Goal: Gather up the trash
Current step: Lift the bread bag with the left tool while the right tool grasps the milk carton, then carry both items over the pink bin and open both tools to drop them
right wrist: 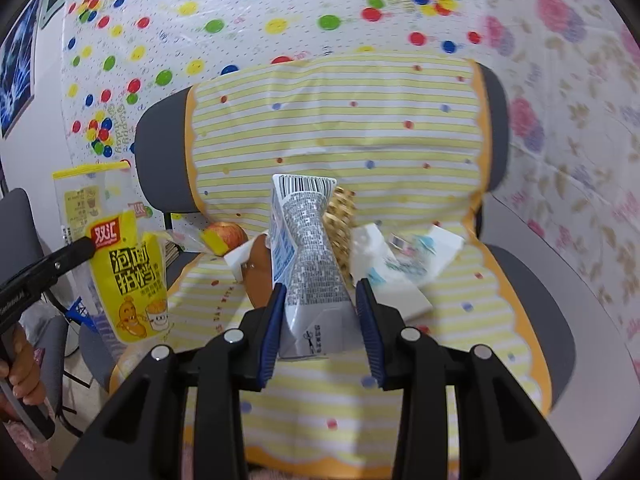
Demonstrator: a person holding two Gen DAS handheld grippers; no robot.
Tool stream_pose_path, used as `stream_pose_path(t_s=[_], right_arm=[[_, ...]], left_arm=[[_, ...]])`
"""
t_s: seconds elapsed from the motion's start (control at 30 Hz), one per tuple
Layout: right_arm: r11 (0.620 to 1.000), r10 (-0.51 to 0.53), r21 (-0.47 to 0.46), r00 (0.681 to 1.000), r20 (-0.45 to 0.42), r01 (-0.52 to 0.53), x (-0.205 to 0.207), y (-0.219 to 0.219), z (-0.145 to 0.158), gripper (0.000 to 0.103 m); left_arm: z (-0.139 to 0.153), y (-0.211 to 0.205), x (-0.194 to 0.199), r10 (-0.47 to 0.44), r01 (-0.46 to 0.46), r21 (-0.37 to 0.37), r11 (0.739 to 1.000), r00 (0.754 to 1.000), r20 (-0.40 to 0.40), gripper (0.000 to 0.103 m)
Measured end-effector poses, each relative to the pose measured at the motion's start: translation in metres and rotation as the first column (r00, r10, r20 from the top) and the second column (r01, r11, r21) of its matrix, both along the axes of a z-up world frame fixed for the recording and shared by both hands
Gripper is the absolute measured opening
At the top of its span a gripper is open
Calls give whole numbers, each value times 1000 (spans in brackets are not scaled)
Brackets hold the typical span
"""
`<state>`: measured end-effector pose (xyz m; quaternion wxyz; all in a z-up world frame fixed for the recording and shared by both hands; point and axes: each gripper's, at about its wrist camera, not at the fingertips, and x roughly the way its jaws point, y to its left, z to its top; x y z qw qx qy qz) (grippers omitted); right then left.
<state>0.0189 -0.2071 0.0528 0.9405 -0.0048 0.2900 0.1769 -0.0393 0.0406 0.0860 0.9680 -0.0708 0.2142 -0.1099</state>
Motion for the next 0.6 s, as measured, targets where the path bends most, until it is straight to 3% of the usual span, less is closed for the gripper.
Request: stream_pose_path(t_s=[0.33,0.6], right_arm=[[993,-118,-2,993,6,118,-64,-46,-8,36],[964,-268,-11,963,-15,267,-110,-106,-14,36]], left_arm=[[-15,-66,-24,-161,160,-42,986,987,-21,3],[-18,-137,-40,-336,336,-48,941,942,7,2]])
